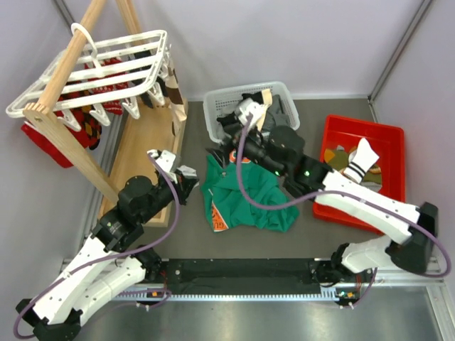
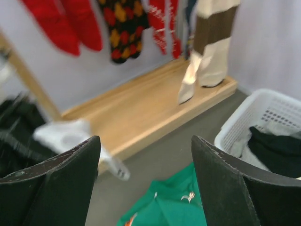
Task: Remove the socks clipped to the hanger
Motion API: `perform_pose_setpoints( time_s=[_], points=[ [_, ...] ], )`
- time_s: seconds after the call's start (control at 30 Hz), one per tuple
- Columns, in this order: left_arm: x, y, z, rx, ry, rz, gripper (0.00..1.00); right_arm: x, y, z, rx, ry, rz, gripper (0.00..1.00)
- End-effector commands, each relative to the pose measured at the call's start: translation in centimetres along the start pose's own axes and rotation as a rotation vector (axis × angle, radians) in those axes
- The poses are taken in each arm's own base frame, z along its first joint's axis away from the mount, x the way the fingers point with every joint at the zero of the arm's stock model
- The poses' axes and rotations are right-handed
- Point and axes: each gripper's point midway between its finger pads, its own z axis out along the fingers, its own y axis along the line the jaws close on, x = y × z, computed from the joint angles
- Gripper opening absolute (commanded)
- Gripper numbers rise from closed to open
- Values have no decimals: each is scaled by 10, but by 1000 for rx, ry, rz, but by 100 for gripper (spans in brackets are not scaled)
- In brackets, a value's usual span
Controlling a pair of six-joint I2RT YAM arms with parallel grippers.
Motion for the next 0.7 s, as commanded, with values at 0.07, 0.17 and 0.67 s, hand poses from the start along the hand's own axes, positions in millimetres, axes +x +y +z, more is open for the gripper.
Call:
perform_pose_setpoints(
  time_s=[0.07,0.17,0.67],
  points=[
    [-20,-36,-11,184,-44,-32,0,42,57,-61,-357,45,-61,79],
    [-24,-50,-15,258,-33,-53,0,45,72,-79,-450,26,-30,79],
    [-38,-72,-24,358,-67,-183,0,60,128,-72,-645,-3,-39,80]
  ],
)
